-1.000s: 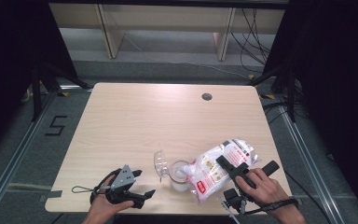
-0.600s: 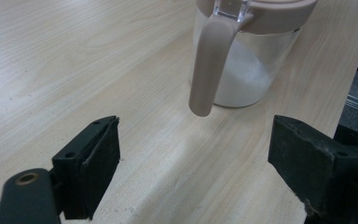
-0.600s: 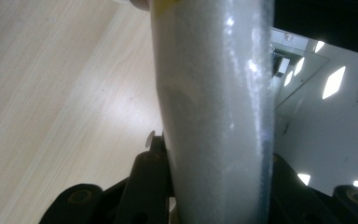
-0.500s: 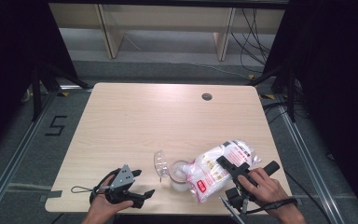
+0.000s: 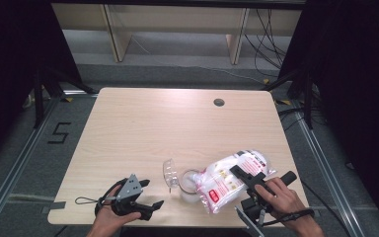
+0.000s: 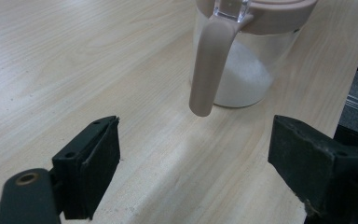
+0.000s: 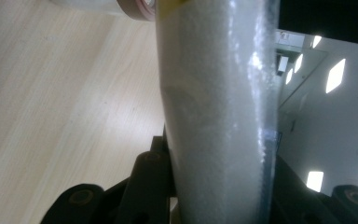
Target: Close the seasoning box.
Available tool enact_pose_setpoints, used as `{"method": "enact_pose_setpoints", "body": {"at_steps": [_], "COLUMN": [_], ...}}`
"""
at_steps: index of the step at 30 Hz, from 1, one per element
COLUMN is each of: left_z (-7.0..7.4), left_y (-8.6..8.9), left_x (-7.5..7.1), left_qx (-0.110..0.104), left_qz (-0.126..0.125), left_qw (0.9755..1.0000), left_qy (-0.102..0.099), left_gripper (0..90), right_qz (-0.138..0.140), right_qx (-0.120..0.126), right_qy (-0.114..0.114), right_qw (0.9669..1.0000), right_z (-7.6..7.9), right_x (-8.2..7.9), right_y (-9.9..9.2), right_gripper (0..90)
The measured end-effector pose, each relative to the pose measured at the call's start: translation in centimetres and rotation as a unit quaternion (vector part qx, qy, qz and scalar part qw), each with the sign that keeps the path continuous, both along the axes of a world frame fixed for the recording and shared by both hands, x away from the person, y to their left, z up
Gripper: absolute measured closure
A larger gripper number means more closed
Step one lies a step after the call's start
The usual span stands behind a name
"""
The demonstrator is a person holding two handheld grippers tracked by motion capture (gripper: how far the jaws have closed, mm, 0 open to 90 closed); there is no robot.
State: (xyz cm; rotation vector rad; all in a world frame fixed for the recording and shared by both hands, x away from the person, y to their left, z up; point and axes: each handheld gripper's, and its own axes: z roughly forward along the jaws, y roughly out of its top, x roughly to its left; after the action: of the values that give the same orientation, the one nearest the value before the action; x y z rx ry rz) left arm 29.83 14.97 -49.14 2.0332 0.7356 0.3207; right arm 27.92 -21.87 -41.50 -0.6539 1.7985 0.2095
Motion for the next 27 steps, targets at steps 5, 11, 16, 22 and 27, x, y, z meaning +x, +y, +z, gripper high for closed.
{"method": "enact_pose_setpoints", "body": {"at_steps": [5, 11, 16, 22, 27], "left_z": [-0.04, 0.02, -0.02, -0.04, -0.02], "left_y": [-0.12, -0.06, -0.09, -0.10, -0.06], "left_x": [-0.05, -0.08, -0.07, -0.06, -0.04], "left_qx": [-0.008, -0.005, -0.007, -0.010, -0.006], "left_qz": [0.001, 0.003, 0.000, 0.003, 0.001], "left_qw": [1.0000, 1.0000, 1.0000, 1.0000, 1.0000], "left_qy": [0.002, 0.002, 0.002, 0.001, 0.002], "left_gripper": [16.3, 16.3, 16.3, 16.3, 16.3], "right_qz": [-0.001, 0.010, 0.006, 0.014, 0.002], "right_qx": [0.014, 0.019, 0.035, 0.036, 0.047], "right_qy": [0.015, 0.016, 0.027, 0.022, 0.040], "right_qw": [0.9998, 0.9997, 0.9990, 0.9990, 0.9981], "right_z": [-0.05, 0.07, 0.10, 0.25, -0.14], "right_x": [0.11, 0.18, -0.02, 0.06, 0.15], "right_y": [-0.08, 0.04, -0.12, -0.19, -0.37], "right_gripper": [76.4, 76.6, 76.6, 76.7, 76.8]}}
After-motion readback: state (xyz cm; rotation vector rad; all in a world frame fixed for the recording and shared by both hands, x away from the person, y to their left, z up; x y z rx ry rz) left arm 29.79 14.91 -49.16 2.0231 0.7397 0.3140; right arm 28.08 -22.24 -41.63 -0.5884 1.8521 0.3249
